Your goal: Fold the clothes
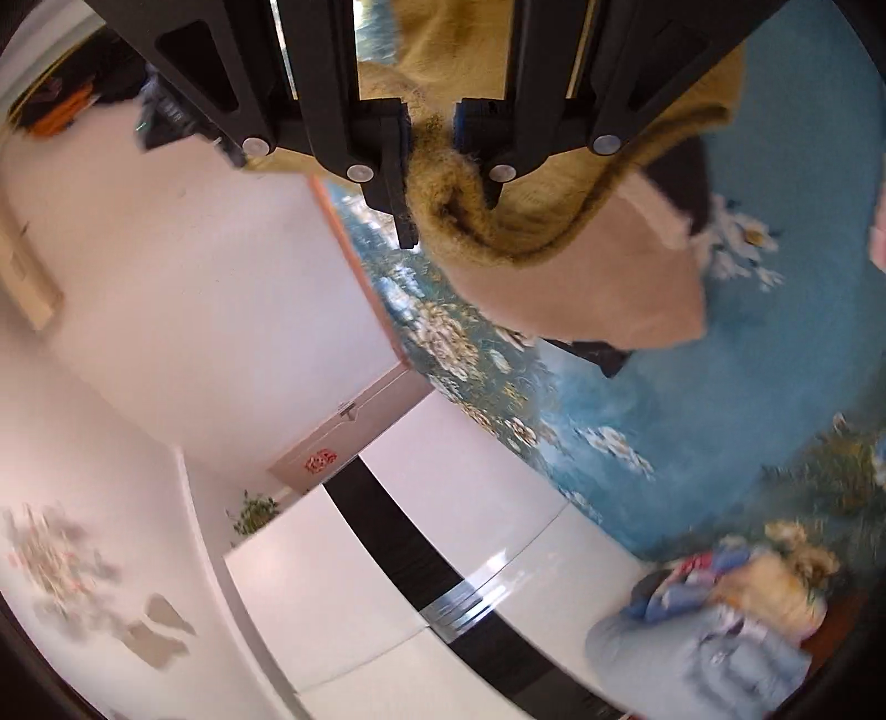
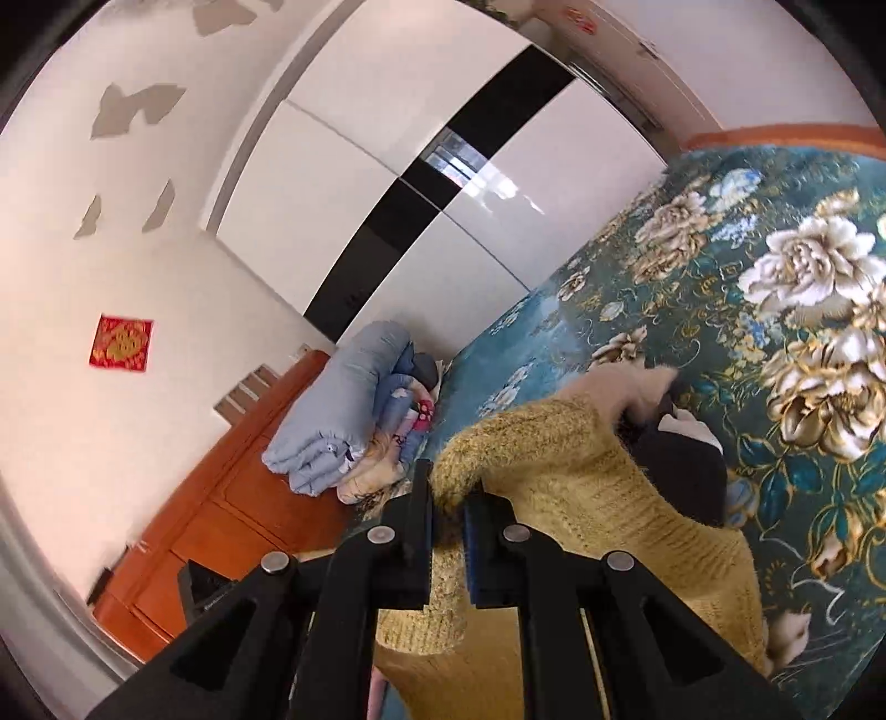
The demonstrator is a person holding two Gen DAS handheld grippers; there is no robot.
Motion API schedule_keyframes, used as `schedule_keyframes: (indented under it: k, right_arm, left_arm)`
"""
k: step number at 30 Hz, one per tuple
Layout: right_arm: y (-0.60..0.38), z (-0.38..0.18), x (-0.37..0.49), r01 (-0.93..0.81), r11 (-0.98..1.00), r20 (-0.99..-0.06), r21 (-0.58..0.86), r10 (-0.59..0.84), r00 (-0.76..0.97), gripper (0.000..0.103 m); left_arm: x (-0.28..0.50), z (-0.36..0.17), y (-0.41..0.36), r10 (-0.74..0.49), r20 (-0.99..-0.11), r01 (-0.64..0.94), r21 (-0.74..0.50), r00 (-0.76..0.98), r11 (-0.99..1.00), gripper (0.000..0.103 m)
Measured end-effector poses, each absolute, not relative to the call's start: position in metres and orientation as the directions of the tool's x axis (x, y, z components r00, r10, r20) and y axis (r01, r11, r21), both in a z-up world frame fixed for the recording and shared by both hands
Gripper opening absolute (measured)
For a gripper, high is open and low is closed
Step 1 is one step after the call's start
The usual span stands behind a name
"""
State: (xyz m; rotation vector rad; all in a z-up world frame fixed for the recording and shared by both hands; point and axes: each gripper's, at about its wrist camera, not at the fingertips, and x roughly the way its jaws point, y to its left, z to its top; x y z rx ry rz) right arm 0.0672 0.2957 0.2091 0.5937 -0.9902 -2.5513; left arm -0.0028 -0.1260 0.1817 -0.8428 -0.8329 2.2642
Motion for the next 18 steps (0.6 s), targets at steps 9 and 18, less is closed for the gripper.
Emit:
schedule_keyframes:
  k: [9,18]
  right_arm:
    - [0.294,0.082,0.141,-0.001,-0.698,-0.459,0.716,-0.469,-0.754,0.009]
    - [0.301,0.021,0.222,-0.107,-0.656,-0.505,0.748,-0.456,-0.733,0.009]
  left_arm:
    - [0.083,0.045,-0.138,0.751,-0.509,-0.118,-0.790,-0.421,-0.602,0.011]
    - [0.152,-0.006,-0.137,0.738,-0.577,-0.043,-0.777,-0.350,-0.628,0.011]
